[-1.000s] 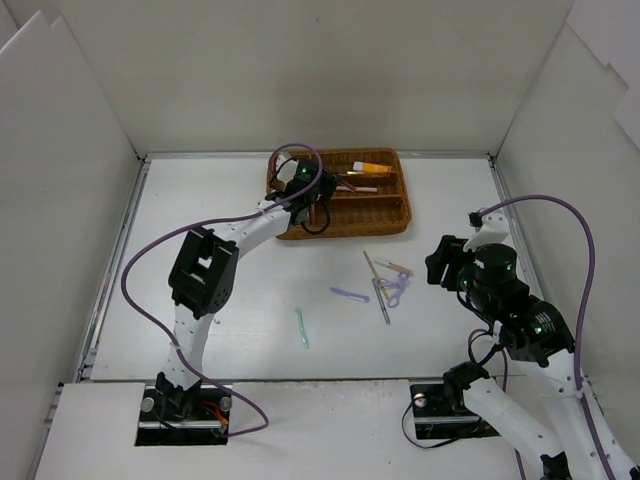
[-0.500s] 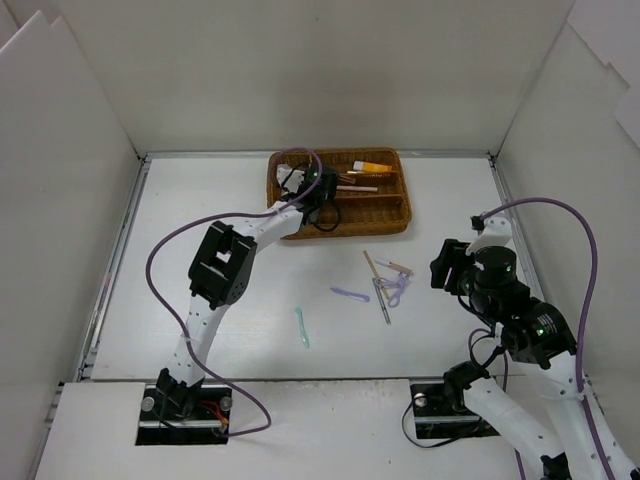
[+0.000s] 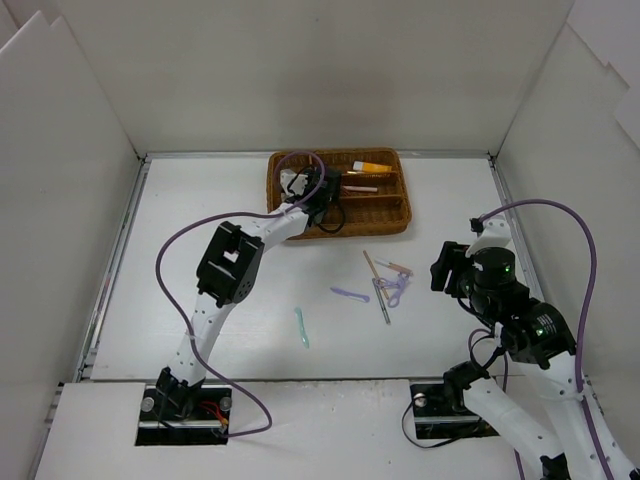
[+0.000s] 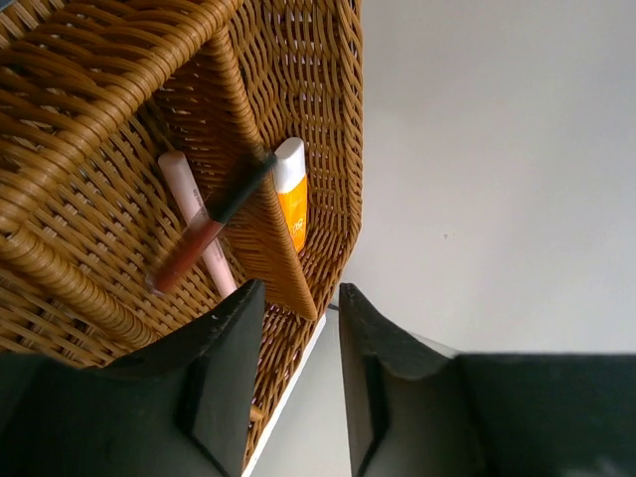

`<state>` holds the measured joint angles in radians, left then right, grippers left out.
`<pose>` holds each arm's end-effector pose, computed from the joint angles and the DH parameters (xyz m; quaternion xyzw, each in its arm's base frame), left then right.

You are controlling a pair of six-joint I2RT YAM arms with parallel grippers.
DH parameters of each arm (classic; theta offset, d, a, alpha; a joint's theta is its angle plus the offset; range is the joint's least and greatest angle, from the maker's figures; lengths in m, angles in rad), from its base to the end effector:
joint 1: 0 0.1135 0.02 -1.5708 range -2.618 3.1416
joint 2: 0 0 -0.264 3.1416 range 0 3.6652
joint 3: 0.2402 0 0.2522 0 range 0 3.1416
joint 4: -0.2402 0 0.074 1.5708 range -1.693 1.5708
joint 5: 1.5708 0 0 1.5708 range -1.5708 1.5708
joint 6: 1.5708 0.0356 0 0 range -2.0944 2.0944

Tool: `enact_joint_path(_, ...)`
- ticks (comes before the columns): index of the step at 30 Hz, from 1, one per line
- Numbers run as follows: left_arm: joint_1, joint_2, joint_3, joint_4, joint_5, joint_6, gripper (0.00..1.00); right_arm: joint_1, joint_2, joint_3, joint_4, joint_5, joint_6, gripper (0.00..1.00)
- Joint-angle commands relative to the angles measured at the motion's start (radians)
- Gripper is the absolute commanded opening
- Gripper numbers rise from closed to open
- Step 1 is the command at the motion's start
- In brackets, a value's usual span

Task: Organize the makeup

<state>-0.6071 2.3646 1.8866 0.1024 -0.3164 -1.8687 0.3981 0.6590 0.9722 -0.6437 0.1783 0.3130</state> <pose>0.4610 -0.3068 0.1996 -0.5531 0.6070 -0.4826 0.3047 0.1213 0.0442 0.3723 0.0172 0.8120 0.1336 0.5679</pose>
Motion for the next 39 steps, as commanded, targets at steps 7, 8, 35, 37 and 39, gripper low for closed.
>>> enact_joint_path(7,-0.005,-0.027,0.062,0.054,-0.023,-0.009,0.44,-0.008,0.013,-0.010,0.010,-0.005,-0.017,0.58)
enact_joint_path(8,-0.005,-0.033,0.054,0.062,-0.017,0.000,0.45,-0.008,0.013,-0.010,0.010,-0.007,-0.018,0.57)
enact_joint_path(35,0.156,-1.140,-0.673,-0.601,0.186,1.329,0.94,0.094,0.571,-0.012,0.168,-0.171,-0.072,0.38)
enact_joint_path(37,0.196,-1.179,-0.739,-0.613,0.218,1.368,0.94,0.111,0.626,-0.036,0.187,-0.220,-0.063,0.35)
enact_joint_path(39,0.246,-1.235,-0.797,-0.622,0.230,1.402,0.94,0.128,0.685,-0.044,0.200,-0.218,-0.038,0.34)
